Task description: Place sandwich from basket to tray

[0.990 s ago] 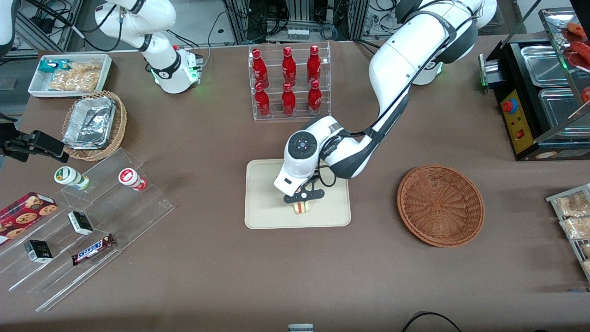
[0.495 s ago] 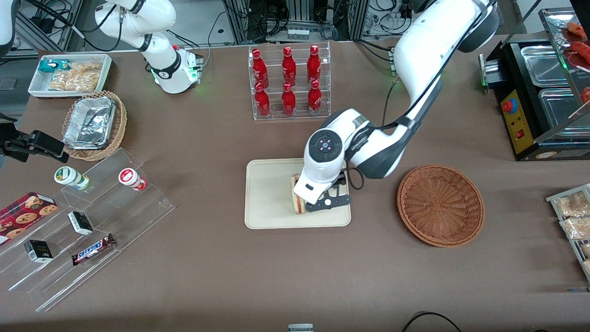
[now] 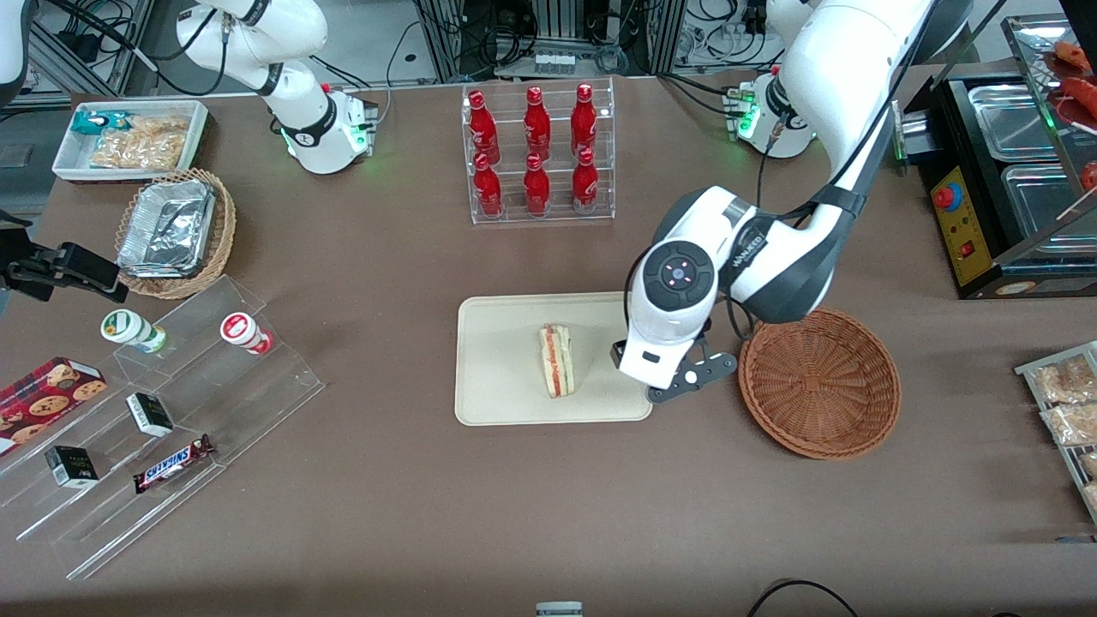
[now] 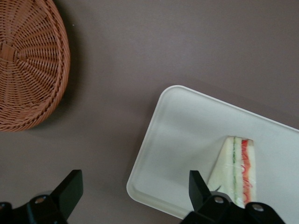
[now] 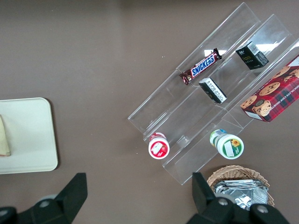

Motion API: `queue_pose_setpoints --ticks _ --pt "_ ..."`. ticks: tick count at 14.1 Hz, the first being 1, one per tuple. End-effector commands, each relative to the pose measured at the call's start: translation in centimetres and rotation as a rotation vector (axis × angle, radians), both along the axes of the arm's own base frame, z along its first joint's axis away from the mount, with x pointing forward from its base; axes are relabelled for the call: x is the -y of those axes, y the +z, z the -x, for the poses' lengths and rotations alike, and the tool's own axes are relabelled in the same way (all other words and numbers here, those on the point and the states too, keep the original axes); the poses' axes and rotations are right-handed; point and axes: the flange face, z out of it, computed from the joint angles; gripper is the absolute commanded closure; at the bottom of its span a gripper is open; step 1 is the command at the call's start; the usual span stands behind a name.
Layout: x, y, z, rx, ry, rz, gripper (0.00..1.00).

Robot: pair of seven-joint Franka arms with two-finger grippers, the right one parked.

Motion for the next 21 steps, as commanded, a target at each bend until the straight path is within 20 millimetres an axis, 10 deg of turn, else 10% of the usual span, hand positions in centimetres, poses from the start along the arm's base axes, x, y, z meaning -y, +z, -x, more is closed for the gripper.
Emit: queue_pose_setpoints --ticks 1,7,8,21 --pt "-4.6 1.1 0.6 -0.053 -0.021 0.023 0.00" --pt "-12.4 3.4 2.0 -0.079 -0.133 0.025 0.00" --pt "-17.0 4.2 1.3 -0.078 -0.098 0.039 0.00" --pt "-34.0 20.3 7.4 -0.078 -0.363 0.091 0.00"
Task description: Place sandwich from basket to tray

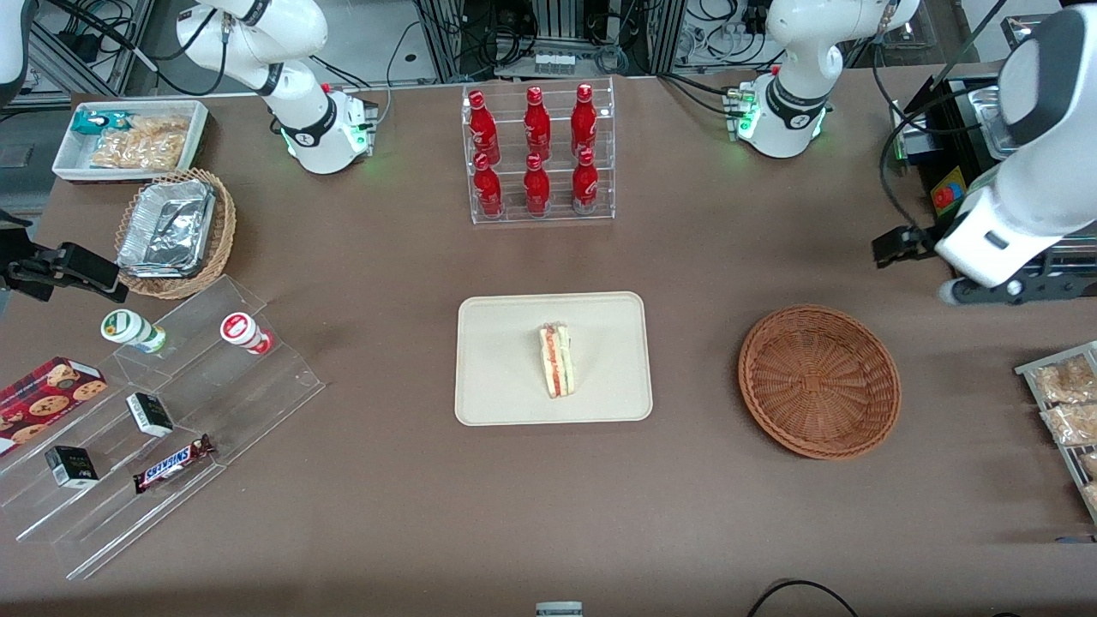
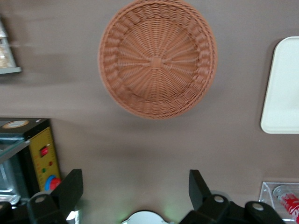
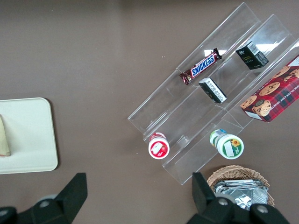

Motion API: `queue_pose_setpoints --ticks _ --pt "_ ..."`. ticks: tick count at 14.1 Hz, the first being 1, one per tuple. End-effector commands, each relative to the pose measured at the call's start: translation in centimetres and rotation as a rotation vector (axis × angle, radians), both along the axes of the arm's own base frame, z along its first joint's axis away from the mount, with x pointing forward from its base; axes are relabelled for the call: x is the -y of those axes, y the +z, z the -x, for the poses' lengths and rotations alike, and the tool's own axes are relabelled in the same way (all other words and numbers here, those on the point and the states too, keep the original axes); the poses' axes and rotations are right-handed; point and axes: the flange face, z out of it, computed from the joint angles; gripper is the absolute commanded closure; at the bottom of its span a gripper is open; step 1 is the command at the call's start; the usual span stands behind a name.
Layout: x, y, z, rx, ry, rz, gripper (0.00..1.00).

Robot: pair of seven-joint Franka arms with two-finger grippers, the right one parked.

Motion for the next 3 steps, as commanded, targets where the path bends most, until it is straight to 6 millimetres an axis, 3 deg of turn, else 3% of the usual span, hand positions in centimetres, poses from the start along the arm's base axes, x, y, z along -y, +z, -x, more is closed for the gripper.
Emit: queue_pose_setpoints --ticks 1,3 --pt "-1.3 2.3 1.8 -0.015 0.003 0.051 0.00" --pt "-2.6 2.4 1.9 -0.030 0.034 0.091 0.00"
